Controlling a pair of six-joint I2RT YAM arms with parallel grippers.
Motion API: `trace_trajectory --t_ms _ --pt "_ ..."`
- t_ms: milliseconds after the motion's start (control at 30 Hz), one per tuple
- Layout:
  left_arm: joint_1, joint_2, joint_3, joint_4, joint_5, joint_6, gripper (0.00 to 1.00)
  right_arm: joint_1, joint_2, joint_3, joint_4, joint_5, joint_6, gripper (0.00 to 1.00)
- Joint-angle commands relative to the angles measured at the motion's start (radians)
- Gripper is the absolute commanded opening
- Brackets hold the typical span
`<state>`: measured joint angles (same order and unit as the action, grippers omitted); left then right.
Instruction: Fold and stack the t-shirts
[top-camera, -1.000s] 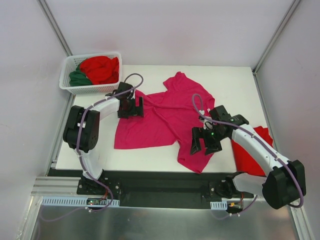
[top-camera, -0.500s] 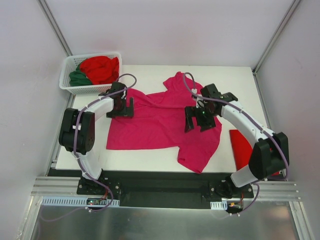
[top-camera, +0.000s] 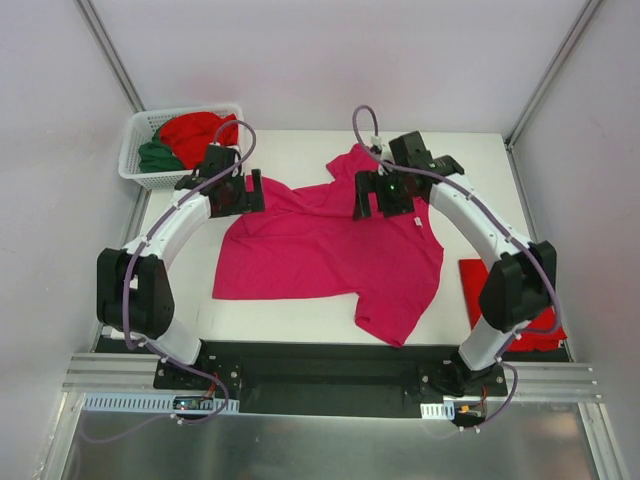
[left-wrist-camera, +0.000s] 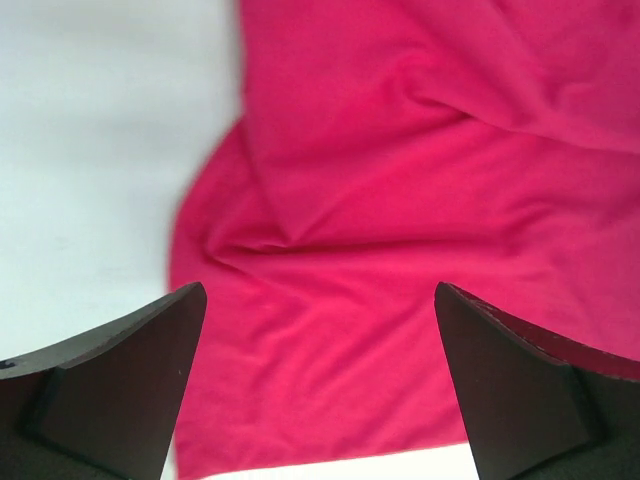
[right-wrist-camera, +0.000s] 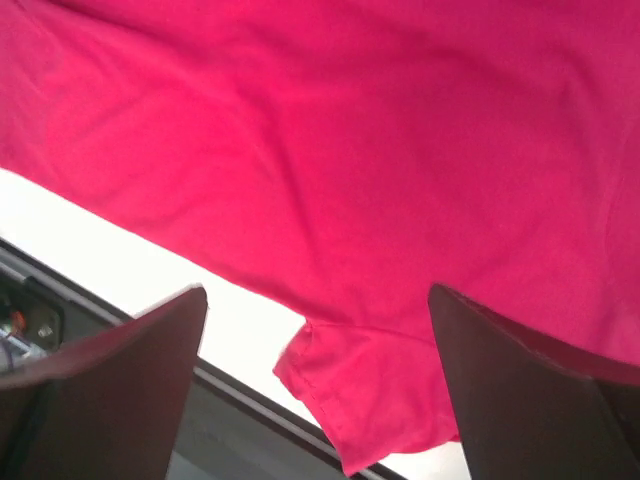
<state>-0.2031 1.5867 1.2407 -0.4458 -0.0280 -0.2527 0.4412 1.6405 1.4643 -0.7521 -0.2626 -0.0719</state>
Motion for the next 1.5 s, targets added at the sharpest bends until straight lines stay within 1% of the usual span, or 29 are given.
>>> trace_trajectory --t_ms 0,33,67,100,167,200,267,300,433,567,700,767,933,1133,1267,1367,1400,1467 --pt "-0.033 -0.031 -0.036 -0.011 0.201 -0.098 0.99 0.002 0.209 0.244 0.080 -0.078 0.015 0.96" --pt "-0.036 -0.033 -0.056 -0.011 0.239 -0.106 0.99 0.001 0.252 0.284 0.076 -0.089 0.021 0.96" --pt "-0.039 -0.034 -0.069 -0.013 0.249 -0.117 0.99 0.002 0.348 0.374 0.068 -0.102 0.027 0.96" --pt "-0.041 -0.040 -0.084 -0.011 0.269 -0.144 0.99 0.001 0.390 0.410 0.065 -0.130 0.038 0.96" --pt "-0.056 -0.039 -0.119 -0.008 0.270 -0.152 0.99 0.001 0.474 0.479 0.066 -0.156 0.052 0.96" --pt "-0.061 -0.034 -0.132 0.001 0.266 -0.152 0.99 0.002 0.543 0.522 0.079 -0.171 0.058 0.96" --pt "-0.070 -0.005 -0.158 0.033 0.284 -0.151 0.99 0.001 0.590 0.545 0.091 -0.185 0.069 0.96" --pt "-0.070 0.008 -0.158 0.036 0.296 -0.158 0.99 0.001 0.632 0.566 0.097 -0.200 0.069 0.96" --pt "-0.088 0.064 -0.142 0.071 0.347 -0.184 0.99 -0.005 0.699 0.591 0.117 -0.216 0.101 0.96" --pt "-0.122 0.136 -0.135 0.128 0.404 -0.198 0.99 -0.019 0.745 0.620 0.134 -0.236 0.118 0.96" --pt "-0.162 0.186 -0.164 0.208 0.477 -0.229 0.99 -0.038 0.766 0.631 0.165 -0.256 0.141 0.96" --pt "-0.174 0.200 -0.173 0.219 0.488 -0.234 0.99 -0.045 0.769 0.643 0.165 -0.267 0.146 0.96" --pt "-0.205 0.197 -0.208 0.234 0.513 -0.238 0.99 -0.047 0.771 0.643 0.192 -0.256 0.149 0.96" --pt "-0.213 0.131 -0.268 0.229 0.537 -0.235 0.99 -0.045 0.815 0.651 0.230 -0.253 0.162 0.96" --pt "-0.214 0.053 -0.297 0.203 0.551 -0.226 0.99 -0.045 0.825 0.665 0.252 -0.250 0.175 0.96" --pt "-0.216 0.015 -0.278 0.113 0.508 -0.197 0.99 -0.047 0.826 0.668 0.267 -0.254 0.175 0.96" --pt "-0.216 0.007 -0.258 0.054 0.476 -0.183 1.00 -0.047 0.826 0.669 0.269 -0.253 0.175 0.96" --pt "-0.214 -0.019 -0.238 0.009 0.452 -0.148 0.99 -0.048 0.829 0.673 0.269 -0.254 0.173 0.96"
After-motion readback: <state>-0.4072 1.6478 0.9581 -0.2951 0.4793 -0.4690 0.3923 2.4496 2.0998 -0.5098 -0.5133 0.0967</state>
